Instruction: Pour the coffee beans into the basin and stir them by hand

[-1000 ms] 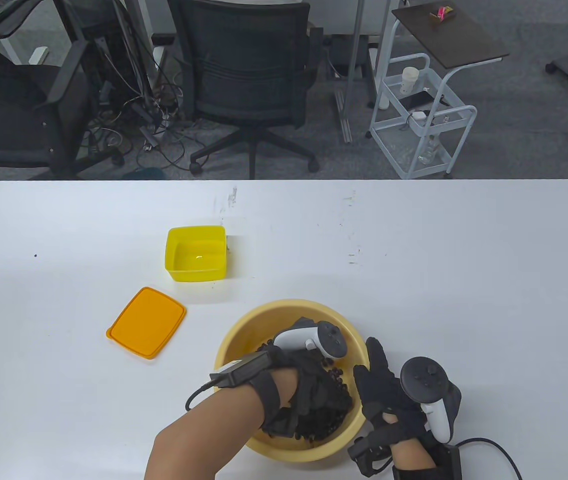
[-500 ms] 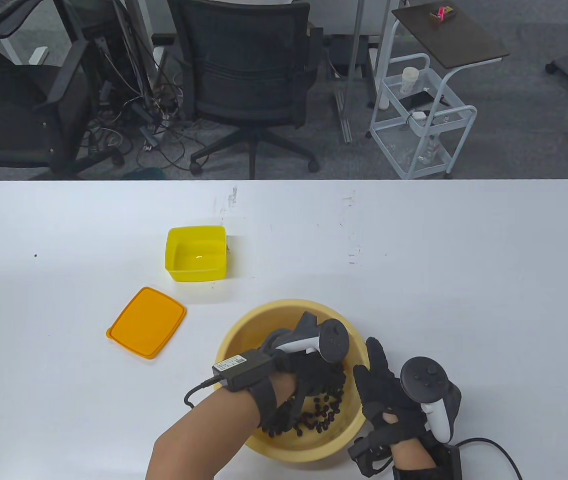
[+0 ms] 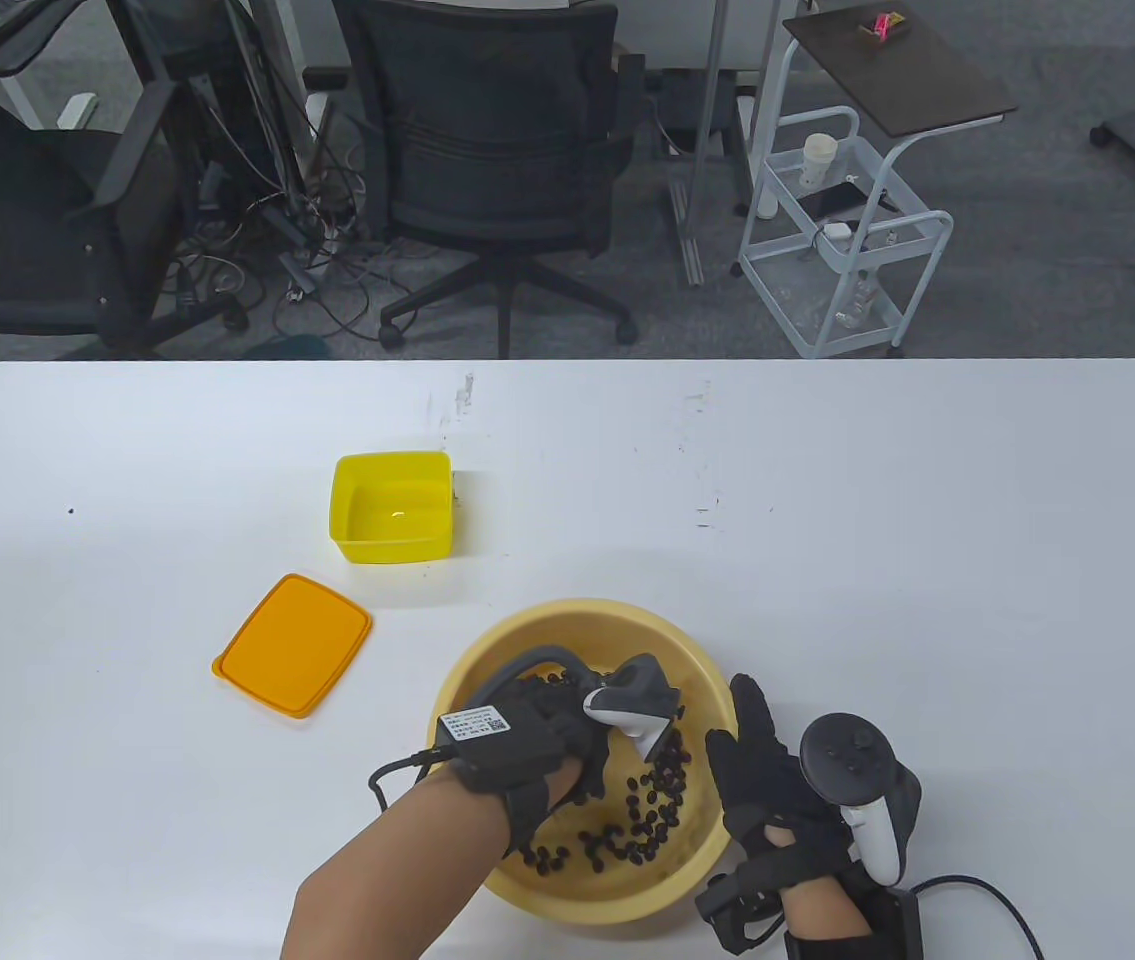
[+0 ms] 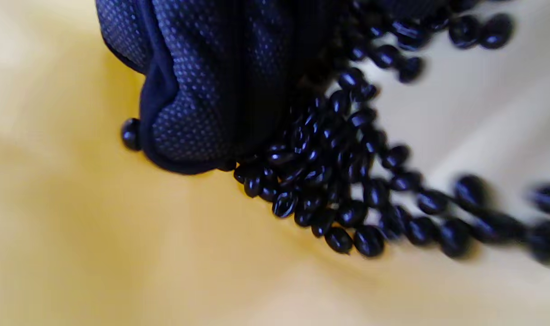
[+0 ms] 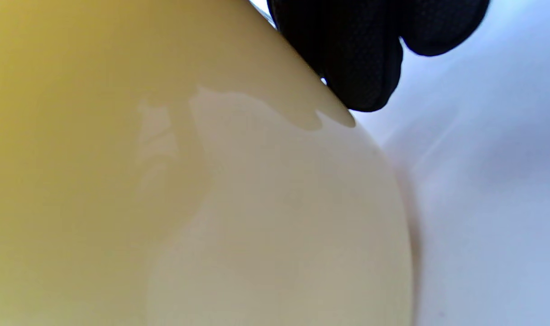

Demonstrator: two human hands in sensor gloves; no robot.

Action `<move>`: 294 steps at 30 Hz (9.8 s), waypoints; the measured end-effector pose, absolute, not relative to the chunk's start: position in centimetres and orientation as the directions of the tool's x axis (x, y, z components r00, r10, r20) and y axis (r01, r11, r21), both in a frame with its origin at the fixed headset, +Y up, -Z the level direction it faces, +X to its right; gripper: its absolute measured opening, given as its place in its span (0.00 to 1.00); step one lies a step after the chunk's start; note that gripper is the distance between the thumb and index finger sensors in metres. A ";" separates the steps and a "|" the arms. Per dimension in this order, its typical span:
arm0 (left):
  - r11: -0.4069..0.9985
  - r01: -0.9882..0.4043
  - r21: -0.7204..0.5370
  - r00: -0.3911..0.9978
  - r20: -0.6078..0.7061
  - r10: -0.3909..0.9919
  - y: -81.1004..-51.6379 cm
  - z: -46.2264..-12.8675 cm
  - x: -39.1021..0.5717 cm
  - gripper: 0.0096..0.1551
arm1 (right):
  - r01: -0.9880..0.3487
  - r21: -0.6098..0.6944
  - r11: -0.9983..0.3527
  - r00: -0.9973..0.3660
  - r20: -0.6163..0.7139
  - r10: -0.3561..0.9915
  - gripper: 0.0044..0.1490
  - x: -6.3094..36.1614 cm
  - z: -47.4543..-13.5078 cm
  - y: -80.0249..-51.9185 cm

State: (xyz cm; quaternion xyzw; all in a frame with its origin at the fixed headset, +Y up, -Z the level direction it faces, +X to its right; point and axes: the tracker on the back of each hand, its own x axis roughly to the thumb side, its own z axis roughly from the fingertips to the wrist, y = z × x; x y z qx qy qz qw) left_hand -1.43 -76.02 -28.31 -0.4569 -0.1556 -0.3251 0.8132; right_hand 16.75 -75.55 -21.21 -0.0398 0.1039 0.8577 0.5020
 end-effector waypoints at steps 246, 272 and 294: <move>0.506 0.711 -0.488 0.697 0.582 -0.419 -75.4 -29.6 -1.2 0.47 | -0.867 0.166 -0.470 -0.496 -0.185 0.849 0.42 16.7 -21.3 -75.7; 0.471 -0.188 -0.862 0.792 0.150 0.592 -76.1 -30.5 -1.0 0.39 | -0.867 0.167 -0.470 -0.496 -0.185 0.848 0.42 16.7 -21.3 -75.8; 0.645 0.521 -0.560 0.845 0.447 -0.294 -74.0 -30.9 -1.8 0.43 | -0.866 0.166 -0.472 -0.497 -0.186 0.847 0.42 16.7 -21.3 -75.8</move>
